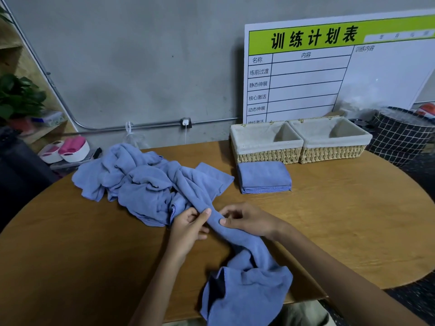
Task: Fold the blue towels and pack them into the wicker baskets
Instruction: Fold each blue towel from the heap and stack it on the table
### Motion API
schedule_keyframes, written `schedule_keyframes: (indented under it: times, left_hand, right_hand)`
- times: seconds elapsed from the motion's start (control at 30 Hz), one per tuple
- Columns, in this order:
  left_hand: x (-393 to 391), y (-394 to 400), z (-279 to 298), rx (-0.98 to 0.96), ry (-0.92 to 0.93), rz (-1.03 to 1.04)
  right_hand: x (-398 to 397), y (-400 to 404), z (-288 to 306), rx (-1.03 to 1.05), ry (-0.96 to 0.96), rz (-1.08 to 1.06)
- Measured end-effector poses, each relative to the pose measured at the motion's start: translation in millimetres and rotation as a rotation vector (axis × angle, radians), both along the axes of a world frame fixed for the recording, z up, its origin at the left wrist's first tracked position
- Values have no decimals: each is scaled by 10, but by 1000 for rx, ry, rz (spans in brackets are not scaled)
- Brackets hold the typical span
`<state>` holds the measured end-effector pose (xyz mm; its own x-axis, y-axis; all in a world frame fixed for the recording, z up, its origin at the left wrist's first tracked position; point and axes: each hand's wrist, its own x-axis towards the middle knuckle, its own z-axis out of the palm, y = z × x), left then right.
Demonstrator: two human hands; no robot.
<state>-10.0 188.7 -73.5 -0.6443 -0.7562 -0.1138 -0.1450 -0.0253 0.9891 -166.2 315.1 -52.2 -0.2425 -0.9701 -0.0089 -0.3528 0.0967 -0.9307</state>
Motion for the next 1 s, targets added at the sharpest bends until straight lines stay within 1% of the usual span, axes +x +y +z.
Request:
schedule_keyframes:
  times: [0.1,0.17,0.27,0.33,0.43,0.53,0.6,0.7,0.77,0.83,0.9,0.97,1.0]
  left_hand:
    - [-49,-2,-19,-9,20,-19]
    - [-64,-6,-16,-12,72,-29]
    - [-63,-123,-14,-98,113,-42]
    - [-92,-300,-10,-90,117,14]
    - [-167,-546,40,-7,138,81]
    - [-298,-710,44,0,149,51]
    - [-424,-854,18,11,153,49]
    - [-603,-1085,-6,98,222,90]
    - [-707,-1124,67,171,280,120]
    - [-774,-1012,151,138,267,113]
    - [-735,-869,82,44,222,80]
    - [-550,-804,-146,-107,183,31]
    - [-445,-817,-253,-205,138,16]
  right_hand:
    - [29,29,-17,4,21,15]
    - [42,43,-16,22,30,33]
    - [7,63,39,65,94,100]
    - [-113,103,160,94,207,156]
    - [-373,173,526,98,386,220]
    - [-650,221,1089,40,528,186]
    - [-809,244,1394,24,659,169]
    - [-885,275,1543,48,821,148]
    - [-833,291,1366,110,905,154]
    - [-763,326,973,148,972,170]
    - [-685,405,496,170,891,203]
    - [-629,505,133,180,750,201]
    - [-615,548,13,161,690,166]
